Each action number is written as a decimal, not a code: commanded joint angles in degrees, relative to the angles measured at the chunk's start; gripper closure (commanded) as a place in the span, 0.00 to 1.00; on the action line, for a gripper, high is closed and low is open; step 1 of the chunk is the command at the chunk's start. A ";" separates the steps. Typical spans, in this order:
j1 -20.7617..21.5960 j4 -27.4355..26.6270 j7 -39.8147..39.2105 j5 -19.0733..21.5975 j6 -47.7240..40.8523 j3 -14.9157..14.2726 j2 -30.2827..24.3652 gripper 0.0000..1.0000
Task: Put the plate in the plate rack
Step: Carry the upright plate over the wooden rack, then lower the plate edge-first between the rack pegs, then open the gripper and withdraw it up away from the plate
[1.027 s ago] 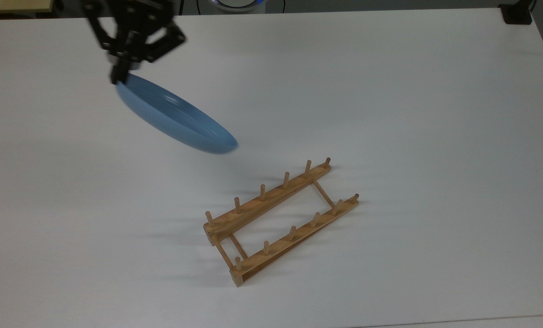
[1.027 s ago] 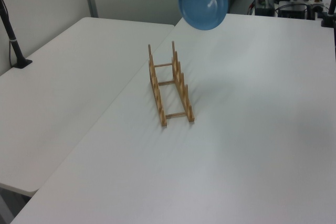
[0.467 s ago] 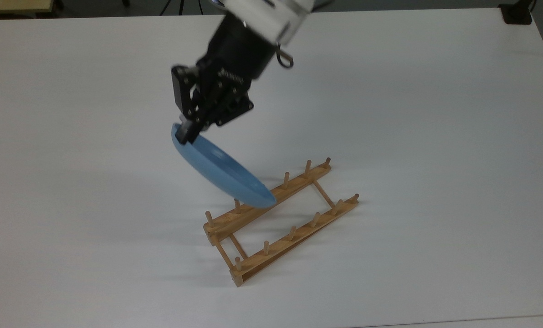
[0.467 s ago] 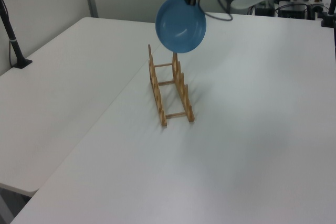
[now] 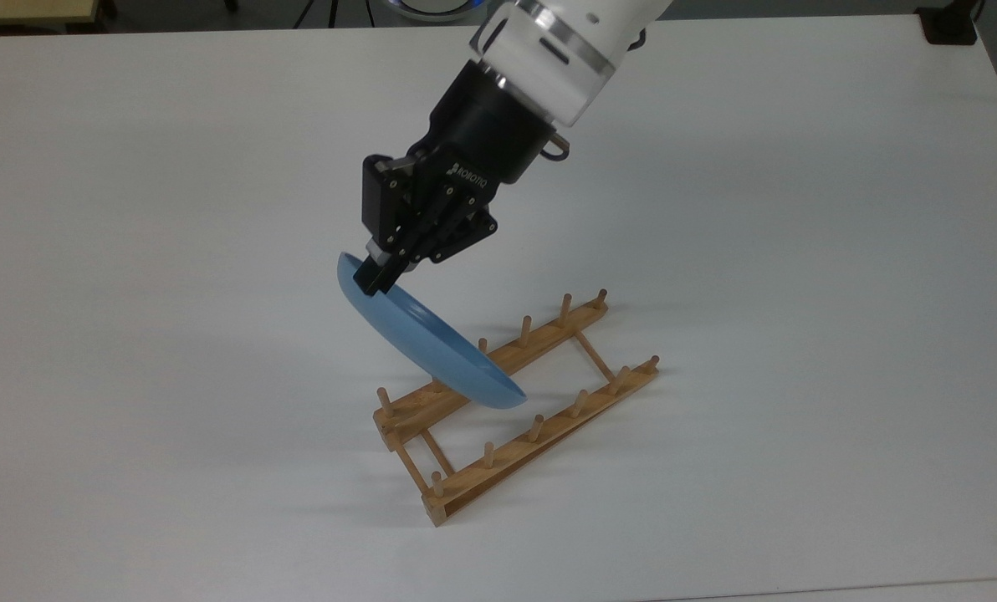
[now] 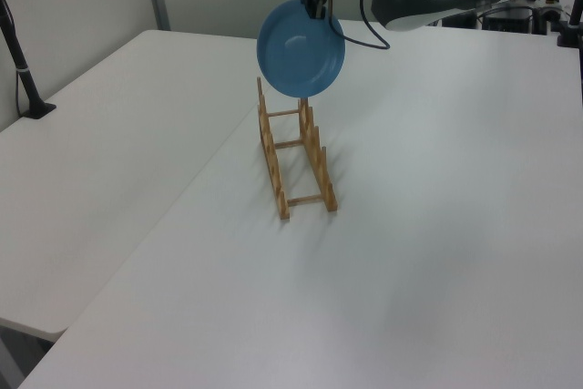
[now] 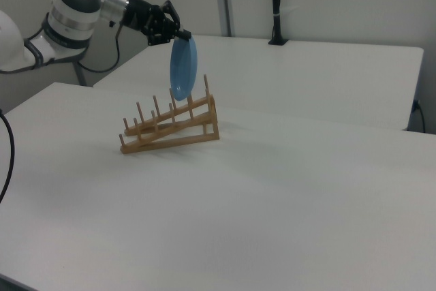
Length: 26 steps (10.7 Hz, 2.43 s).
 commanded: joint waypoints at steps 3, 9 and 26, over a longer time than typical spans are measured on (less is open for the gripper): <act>2.02 1.96 1.34 -5.12 -3.27 -1.03 1.23 1.00; 4.83 1.79 5.10 -8.20 -12.58 -0.85 1.14 1.00; 5.80 7.94 9.34 -13.22 -12.06 -0.85 9.93 1.00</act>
